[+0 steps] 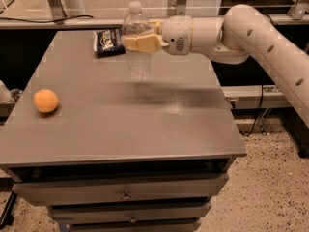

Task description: Move water bottle near orange

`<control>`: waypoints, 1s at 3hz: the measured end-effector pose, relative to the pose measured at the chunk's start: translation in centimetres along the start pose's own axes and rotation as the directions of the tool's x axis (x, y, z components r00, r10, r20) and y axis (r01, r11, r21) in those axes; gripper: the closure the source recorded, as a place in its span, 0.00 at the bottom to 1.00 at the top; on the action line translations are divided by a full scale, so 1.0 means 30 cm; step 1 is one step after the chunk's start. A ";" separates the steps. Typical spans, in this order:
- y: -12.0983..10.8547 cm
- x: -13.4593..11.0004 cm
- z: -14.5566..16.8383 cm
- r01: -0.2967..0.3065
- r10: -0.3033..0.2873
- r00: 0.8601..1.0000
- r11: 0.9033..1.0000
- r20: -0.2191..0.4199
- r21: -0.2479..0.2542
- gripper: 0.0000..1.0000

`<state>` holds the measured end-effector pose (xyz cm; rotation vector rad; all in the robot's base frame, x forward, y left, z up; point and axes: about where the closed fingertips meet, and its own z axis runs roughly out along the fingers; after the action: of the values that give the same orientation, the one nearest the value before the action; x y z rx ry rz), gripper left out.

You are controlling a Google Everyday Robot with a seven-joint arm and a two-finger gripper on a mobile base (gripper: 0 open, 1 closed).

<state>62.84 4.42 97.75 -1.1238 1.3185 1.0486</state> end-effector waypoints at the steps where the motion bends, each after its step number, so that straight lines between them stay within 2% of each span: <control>1: -0.004 0.018 0.135 0.001 -0.001 0.999 1.000 0.042 -0.016 1.00; 2: 0.008 0.035 0.293 0.004 0.000 0.998 0.998 0.060 -0.066 1.00; 3: 0.058 0.014 0.445 0.004 0.007 0.997 0.990 0.079 -0.139 1.00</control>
Offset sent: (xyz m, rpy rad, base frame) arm 0.0199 0.1487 -0.0267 0.0777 -0.0100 0.1357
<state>63.43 17.83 96.58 -1.1722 1.1980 1.1898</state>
